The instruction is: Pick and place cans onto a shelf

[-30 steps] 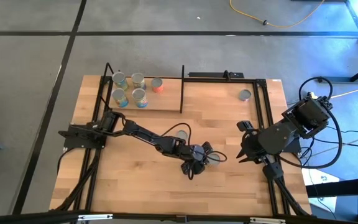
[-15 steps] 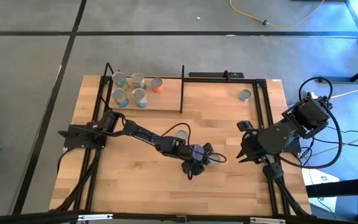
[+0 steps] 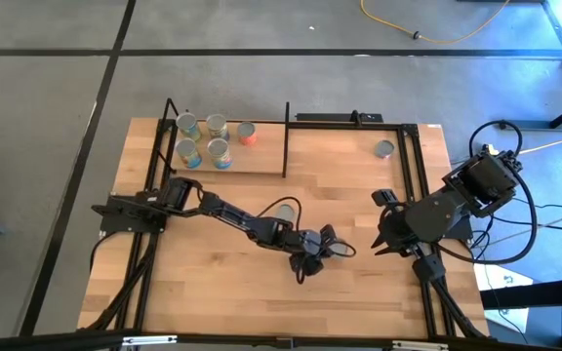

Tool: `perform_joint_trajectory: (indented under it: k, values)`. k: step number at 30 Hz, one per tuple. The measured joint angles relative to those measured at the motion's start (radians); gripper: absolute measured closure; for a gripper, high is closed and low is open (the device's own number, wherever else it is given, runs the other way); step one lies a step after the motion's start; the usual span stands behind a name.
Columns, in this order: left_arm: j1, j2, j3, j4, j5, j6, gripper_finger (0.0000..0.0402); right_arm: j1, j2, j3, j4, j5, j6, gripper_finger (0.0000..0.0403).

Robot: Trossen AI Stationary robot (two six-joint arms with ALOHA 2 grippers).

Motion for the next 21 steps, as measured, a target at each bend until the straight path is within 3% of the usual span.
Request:
perform_joint_trajectory:
  k: [6,12,21]
  values:
    - [-0.007,0.0,0.0,-0.004,-0.059,0.008,0.0353,0.0,0.0,0.0,0.0,-0.002,0.0,0.0337]
    - [-0.003,0.011,-0.006,-0.029,-0.125,0.008,0.0397,0.0,0.0,0.0,0.0,-0.001,0.01,0.0337]
    - [-0.013,0.002,0.013,-0.032,-0.228,-0.001,0.0401,0.0,0.0,0.0,0.0,-0.001,0.039,0.0337]
